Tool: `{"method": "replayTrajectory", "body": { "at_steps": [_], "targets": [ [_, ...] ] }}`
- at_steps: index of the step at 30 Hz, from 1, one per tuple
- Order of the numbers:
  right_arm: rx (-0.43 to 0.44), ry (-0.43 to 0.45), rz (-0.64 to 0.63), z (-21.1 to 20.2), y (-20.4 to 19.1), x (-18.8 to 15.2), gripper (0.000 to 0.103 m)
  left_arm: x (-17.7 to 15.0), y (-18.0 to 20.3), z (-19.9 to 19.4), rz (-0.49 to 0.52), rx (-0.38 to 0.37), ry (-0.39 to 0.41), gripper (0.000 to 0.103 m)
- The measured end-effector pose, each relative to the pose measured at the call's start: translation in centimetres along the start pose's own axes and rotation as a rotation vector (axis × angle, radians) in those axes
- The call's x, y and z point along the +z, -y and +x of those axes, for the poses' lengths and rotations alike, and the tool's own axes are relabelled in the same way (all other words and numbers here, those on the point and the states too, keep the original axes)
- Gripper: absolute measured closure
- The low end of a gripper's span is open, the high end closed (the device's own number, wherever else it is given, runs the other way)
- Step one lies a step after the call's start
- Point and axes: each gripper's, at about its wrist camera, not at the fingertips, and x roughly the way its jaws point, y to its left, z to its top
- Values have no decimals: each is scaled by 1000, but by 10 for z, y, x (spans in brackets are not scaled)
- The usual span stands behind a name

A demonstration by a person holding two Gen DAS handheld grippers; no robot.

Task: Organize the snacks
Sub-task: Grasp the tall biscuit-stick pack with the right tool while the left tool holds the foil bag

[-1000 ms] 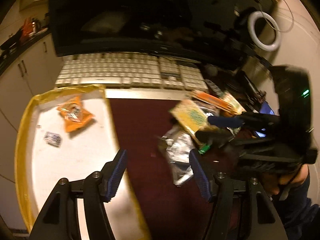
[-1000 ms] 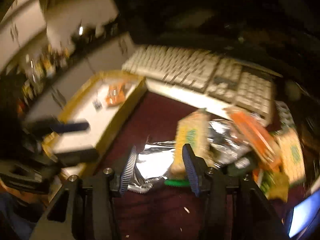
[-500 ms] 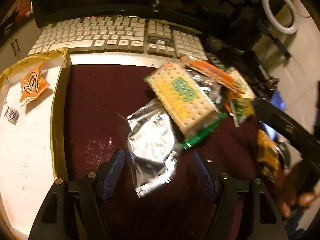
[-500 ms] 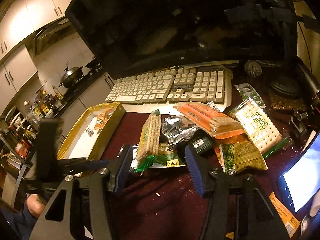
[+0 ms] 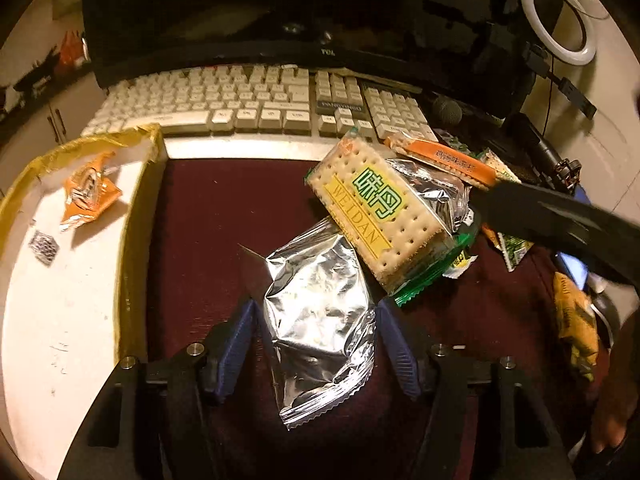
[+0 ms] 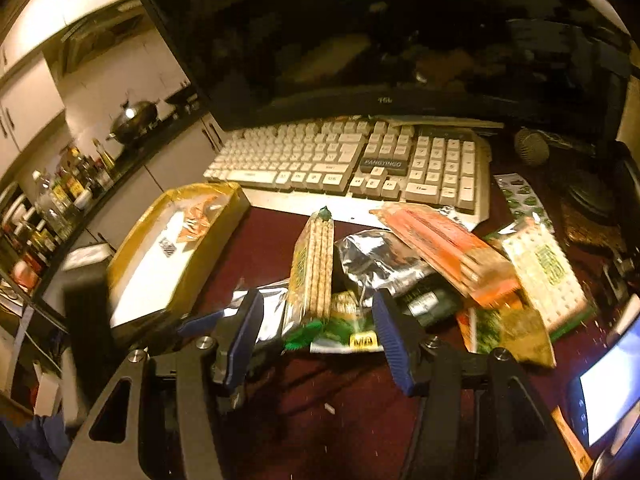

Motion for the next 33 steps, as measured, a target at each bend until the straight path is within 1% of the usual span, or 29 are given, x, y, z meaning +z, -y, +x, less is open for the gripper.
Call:
{"method": "replayTrajectory", "body": {
  "at_steps": [2, 8, 9, 11, 12, 15, 17, 19, 20, 23, 28, 33],
  "targets": [
    [-2, -35, -1, 18, -3, 8, 47, 0, 0, -1, 6, 12, 11, 37],
    [27, -128, -19, 59, -13, 20, 48, 0, -3, 1, 2, 6, 8, 37],
    [32, -141, -21, 64, -14, 20, 53, 0, -2, 1, 3, 4, 8, 37],
    [45, -160, -24, 75, -13, 15, 73, 0, -4, 1, -3, -4, 5, 37],
    [42, -149, -21, 76, -10, 14, 84, 0, -5, 1, -5, -8, 4, 37],
    [96, -104, 10, 67, -2, 13, 85, 0, -5, 2, -11, -15, 3, 37],
    [122, -41, 7, 55, 1, 14, 85, 0, -5, 3, -14, -17, 4, 38],
    [91, 24, -16, 44, 2, 14, 85, 1, -5, 3, -20, -12, 8, 38],
    [79, 40, -18, 41, 2, 15, 85, 2, -5, 3, -20, -9, 8, 38],
    [80, 61, 7, 39, 8, 13, 85, 3, -4, 5, -22, 4, 12, 38],
    [64, 87, 7, 34, 8, 14, 85, 3, -3, 6, -23, 21, 26, 39],
    [55, 127, 5, 24, 9, 14, 85, 7, 1, -1, -14, 47, 75, 39]
  ]
}}
